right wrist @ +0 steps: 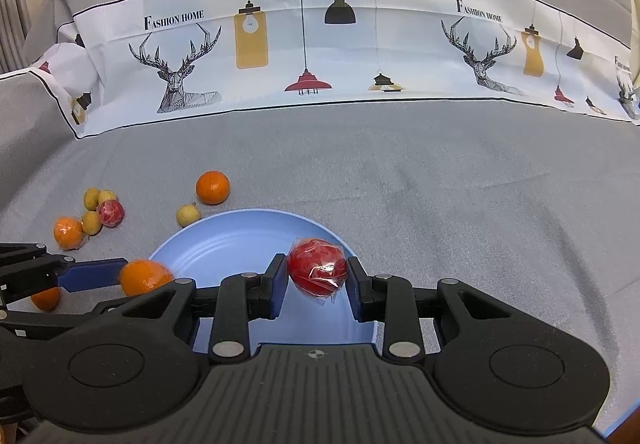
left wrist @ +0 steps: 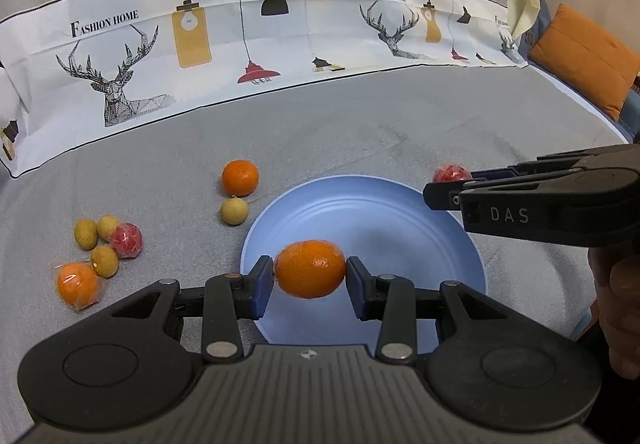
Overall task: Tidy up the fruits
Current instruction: 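Carry the mandarin and red fruit over the blue plate with both tools, then open both tools to drop the mandarin and red fruit onto the plate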
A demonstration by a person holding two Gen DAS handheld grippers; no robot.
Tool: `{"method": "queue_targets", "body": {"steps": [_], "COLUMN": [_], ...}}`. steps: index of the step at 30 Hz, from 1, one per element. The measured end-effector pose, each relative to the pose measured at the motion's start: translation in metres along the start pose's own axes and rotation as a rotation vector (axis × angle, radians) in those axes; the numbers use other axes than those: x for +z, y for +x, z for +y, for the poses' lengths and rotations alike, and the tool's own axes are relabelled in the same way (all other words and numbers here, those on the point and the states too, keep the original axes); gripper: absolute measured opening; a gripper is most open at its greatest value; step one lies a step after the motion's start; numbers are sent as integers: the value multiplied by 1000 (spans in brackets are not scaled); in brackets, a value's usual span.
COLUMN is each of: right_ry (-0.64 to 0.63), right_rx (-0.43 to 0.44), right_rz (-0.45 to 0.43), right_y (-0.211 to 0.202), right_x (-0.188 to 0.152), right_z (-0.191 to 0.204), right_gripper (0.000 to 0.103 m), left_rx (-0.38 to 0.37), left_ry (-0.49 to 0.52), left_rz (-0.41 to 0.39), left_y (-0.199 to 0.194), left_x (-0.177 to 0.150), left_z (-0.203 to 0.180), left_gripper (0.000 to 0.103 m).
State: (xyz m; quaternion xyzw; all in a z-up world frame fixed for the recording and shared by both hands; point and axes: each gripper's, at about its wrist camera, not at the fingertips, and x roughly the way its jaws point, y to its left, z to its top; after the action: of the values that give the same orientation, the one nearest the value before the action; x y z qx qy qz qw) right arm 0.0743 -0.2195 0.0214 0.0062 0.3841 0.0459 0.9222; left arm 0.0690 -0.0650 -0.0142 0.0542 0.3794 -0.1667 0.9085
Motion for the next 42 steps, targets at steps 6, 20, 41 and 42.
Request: {"method": "queue_targets", "body": {"steps": [6, 20, 41, 42], "right_ry": [4, 1, 7, 7], "right_rx": [0, 6, -13, -14], "right_rz": [6, 13, 6, 4], "right_y": [1, 3, 2, 1], "right_x": [0, 0, 0, 1], "right_z": [-1, -1, 1, 1], "right_gripper": [32, 32, 51, 51], "left_rx": [-6, -19, -60, -58], "left_ry": [-17, -7, -5, -6], "left_rz": [2, 5, -25, -33], "left_y": [0, 2, -4, -5], "left_x": [1, -1, 0, 0], "left_z": [3, 1, -4, -3], "left_gripper": [44, 44, 45, 42]}}
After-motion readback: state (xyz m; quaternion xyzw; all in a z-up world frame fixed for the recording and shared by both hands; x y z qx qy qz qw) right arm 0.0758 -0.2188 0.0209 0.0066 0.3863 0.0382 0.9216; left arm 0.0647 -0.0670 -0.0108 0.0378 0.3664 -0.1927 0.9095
